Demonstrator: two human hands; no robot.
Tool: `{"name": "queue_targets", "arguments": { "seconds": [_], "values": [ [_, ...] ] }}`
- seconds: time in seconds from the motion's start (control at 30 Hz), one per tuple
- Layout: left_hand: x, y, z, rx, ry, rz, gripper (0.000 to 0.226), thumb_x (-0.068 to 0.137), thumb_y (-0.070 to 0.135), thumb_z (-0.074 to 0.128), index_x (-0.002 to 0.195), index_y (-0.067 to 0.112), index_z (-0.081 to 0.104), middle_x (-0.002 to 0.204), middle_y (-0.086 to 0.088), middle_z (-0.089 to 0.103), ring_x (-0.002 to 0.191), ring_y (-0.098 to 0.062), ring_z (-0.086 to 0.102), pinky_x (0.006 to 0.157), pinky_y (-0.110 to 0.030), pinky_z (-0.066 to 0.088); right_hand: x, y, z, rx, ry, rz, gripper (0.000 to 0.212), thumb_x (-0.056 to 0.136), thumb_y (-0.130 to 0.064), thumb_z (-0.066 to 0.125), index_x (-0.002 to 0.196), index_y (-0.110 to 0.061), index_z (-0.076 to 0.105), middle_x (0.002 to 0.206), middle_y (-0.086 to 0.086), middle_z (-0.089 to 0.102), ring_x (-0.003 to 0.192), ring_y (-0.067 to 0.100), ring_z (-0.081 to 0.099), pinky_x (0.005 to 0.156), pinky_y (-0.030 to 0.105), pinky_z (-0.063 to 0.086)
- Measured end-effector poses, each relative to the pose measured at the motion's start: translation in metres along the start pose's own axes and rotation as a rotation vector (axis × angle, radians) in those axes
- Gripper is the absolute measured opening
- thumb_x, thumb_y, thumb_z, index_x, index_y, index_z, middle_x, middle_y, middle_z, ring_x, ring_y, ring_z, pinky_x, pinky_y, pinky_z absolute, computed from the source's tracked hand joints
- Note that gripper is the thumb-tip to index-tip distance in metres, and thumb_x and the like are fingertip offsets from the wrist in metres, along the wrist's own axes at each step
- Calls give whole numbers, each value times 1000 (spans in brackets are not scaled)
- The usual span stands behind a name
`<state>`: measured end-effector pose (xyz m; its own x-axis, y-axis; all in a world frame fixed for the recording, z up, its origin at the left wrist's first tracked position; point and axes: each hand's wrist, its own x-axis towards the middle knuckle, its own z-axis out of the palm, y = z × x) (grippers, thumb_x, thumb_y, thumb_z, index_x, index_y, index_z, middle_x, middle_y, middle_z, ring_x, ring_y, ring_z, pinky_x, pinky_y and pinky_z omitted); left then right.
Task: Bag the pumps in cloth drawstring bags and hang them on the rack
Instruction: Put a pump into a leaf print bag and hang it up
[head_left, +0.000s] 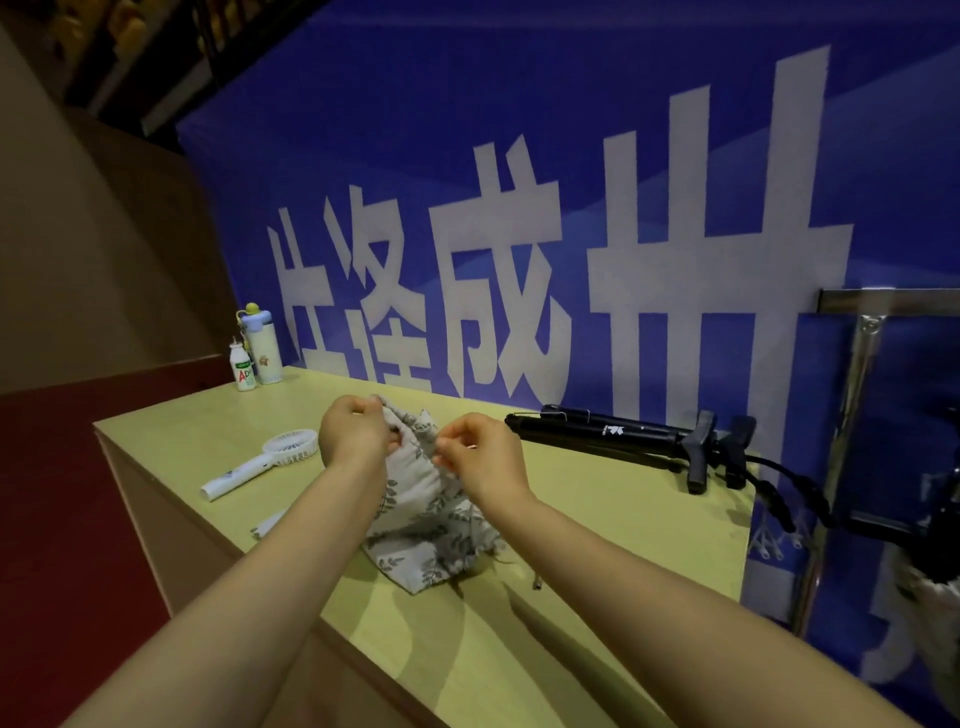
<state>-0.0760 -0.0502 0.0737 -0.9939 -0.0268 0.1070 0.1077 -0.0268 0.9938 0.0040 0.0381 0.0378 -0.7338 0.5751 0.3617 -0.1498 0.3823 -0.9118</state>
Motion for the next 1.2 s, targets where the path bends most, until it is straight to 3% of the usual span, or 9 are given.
{"name": "queue_targets", "arguments": {
  "seconds": [0.17,0.23,0.27,0.3,0.4,0.53,0.6,0.77,1.2],
  "values": [
    [17,4,8,-204,0,-172,33,95,15,42,121,-1,54,121,-23,61,86,-26,58,68,-32,51,5,-1,30,-229,-18,-29,19,88,-7,54,87,-13,72,94,4,71,80,18,61,69,28,48],
    [17,0,14,220,30,-113,29,93,20,42,114,7,56,133,-11,54,100,-22,51,84,-32,48,8,-2,34,-339,-104,-37,24,86,-3,48,79,-14,69,86,7,67,74,21,52,64,27,40],
    [16,3,17,273,52,-46,23,93,21,40,103,7,57,127,-11,57,96,-23,52,88,-35,48,9,-2,35,-374,-137,-47,24,86,-3,47,74,-15,64,81,7,62,73,22,50,63,29,39],
    [11,11,19,28,63,-71,24,94,20,38,97,6,57,113,-14,63,85,-25,54,82,-36,51,13,-2,34,-399,-170,-61,22,86,-5,46,72,-14,61,79,7,61,73,24,51,63,31,40],
    [5,12,29,56,24,-19,23,97,19,38,90,7,57,75,-15,61,55,-24,54,52,-30,47,28,4,24,-417,-266,-105,18,88,-17,51,80,-13,68,92,11,69,89,31,62,69,38,52],
    [17,5,49,70,19,41,26,94,29,49,73,14,50,88,-20,64,76,-34,60,81,-48,53,53,24,-21,-306,-118,-57,18,91,-28,59,90,-16,71,88,3,72,78,20,67,75,40,56],
    [20,4,59,102,17,57,24,94,30,48,81,11,53,84,-16,58,74,-30,53,79,-47,52,68,42,-54,-441,12,-30,20,93,-30,56,100,-15,68,95,2,71,79,16,62,72,32,51],
    [34,-9,89,129,49,152,18,96,25,48,88,10,53,89,-10,55,81,-27,50,71,-32,38,103,101,-124,-955,97,98,28,94,-36,53,116,-20,57,103,3,68,92,22,63,89,38,49],
    [55,-47,132,144,30,140,20,94,28,51,83,11,54,76,-5,53,76,-26,48,71,-33,41,130,161,-146,-1213,124,148,42,91,-37,57,126,-16,53,123,7,61,118,26,52,104,40,35]
  ]
}}
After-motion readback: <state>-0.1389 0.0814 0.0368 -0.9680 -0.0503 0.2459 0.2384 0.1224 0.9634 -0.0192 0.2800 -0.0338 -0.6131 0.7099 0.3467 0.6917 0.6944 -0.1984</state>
